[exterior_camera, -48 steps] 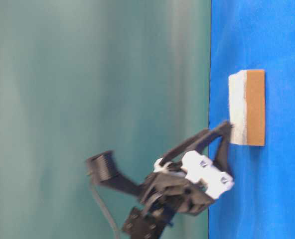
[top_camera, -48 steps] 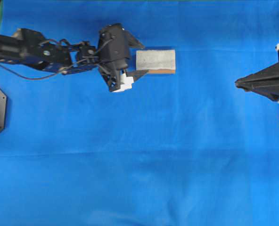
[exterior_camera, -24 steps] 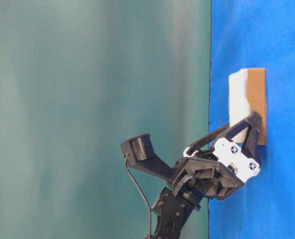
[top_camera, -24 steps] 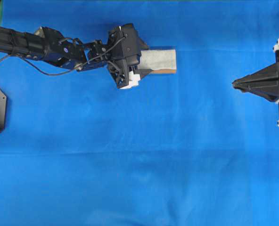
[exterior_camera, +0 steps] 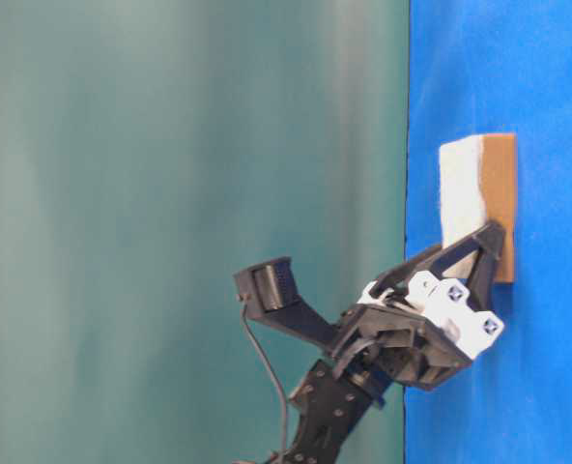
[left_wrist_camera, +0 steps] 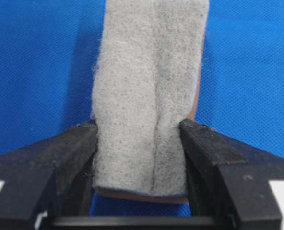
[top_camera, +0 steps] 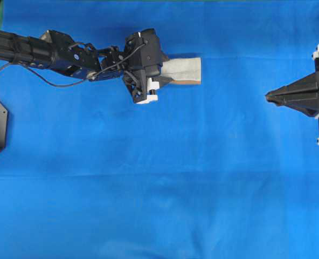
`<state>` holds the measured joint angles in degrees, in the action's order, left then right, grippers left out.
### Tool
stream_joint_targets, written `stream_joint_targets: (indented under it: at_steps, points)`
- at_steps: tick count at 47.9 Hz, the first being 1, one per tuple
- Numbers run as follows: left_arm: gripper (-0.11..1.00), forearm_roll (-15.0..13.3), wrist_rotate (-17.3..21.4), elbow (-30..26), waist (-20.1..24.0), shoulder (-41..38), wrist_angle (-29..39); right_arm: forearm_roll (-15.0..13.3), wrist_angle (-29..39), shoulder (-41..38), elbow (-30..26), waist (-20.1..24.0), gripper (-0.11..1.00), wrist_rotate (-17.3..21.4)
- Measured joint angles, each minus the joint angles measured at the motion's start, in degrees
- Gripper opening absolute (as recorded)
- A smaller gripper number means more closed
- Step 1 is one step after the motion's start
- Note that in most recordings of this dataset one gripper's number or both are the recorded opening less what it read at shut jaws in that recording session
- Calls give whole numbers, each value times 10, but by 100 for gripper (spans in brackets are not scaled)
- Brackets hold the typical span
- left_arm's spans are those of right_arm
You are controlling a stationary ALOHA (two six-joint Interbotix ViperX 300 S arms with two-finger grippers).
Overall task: Hand over the sponge with the left arm and wipe it with the right arm.
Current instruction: 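Lift the sponge with the left gripper toward the table centre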
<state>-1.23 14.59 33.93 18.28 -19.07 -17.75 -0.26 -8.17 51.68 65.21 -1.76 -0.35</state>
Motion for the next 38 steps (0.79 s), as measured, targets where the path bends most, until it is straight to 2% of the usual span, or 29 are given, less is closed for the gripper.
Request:
stream_joint_targets:
  at_steps: [4, 13, 17, 24, 38]
  points:
    - [44, 1, -7, 1, -2, 17, 12, -1, 0, -1, 0, 0, 0, 0]
    - [40, 0, -55, 3, -5, 77, 69, -1, 1, -2, 0, -4, 0, 0]
    - [40, -1, -60, 4, -15, 113, 104, 0, 1, -2, 0, -9, 0, -1]
    - [40, -2, -70, 9, -51, 167, 139, -1, 1, -6, 0, -18, 0, 0]
    - [40, -2, -134, 39, -145, 245, 154, -1, 1, -21, -1, -27, 0, 0]
